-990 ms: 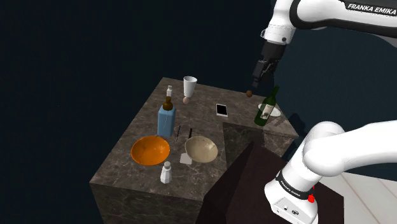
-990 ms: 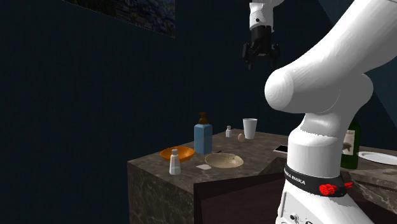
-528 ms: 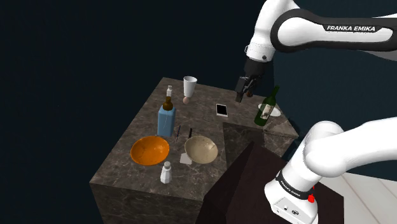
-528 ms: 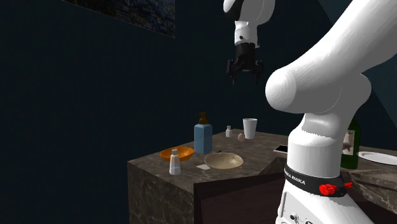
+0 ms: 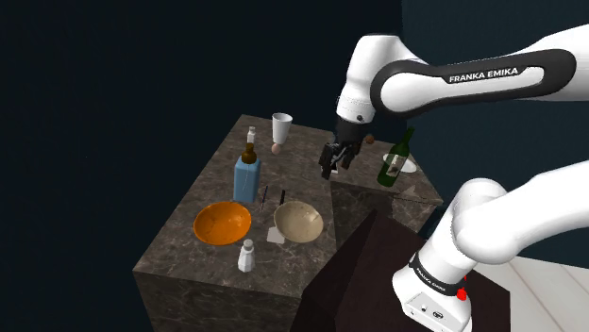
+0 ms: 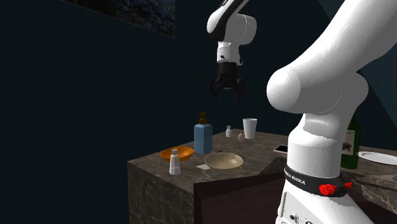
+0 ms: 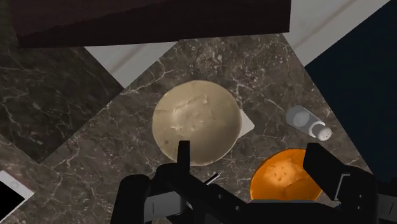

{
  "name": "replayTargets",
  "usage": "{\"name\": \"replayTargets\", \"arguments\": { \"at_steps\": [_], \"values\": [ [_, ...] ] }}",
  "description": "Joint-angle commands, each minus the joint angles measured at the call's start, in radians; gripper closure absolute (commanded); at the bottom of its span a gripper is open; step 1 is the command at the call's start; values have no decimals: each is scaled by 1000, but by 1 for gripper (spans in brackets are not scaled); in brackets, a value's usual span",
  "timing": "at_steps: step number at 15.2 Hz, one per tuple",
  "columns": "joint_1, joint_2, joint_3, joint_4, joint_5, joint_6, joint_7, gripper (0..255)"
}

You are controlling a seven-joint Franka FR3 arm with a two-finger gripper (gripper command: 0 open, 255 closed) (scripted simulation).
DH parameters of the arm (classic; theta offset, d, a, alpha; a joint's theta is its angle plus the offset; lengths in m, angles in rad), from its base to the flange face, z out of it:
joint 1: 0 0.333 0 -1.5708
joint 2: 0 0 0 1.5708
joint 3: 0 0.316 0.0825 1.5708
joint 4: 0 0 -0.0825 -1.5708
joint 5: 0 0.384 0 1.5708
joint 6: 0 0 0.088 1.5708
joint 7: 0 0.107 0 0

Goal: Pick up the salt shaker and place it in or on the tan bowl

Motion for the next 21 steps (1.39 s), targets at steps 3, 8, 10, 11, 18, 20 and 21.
{"name": "replayTargets", "arguments": {
  "at_steps": [3,8,10,11,18,20,21],
  "values": [
    [26,116,55,-12,38,141,56,0],
    [52,281,128,4,67,309,134,0],
    [59,355,156,21,67,373,168,0],
    [61,393,170,31,64,404,187,0],
    [82,675,240,143,-31,592,354,0],
    [98,758,244,187,-80,633,412,0],
    [110,799,241,212,-106,651,442,0]
  ]
}}
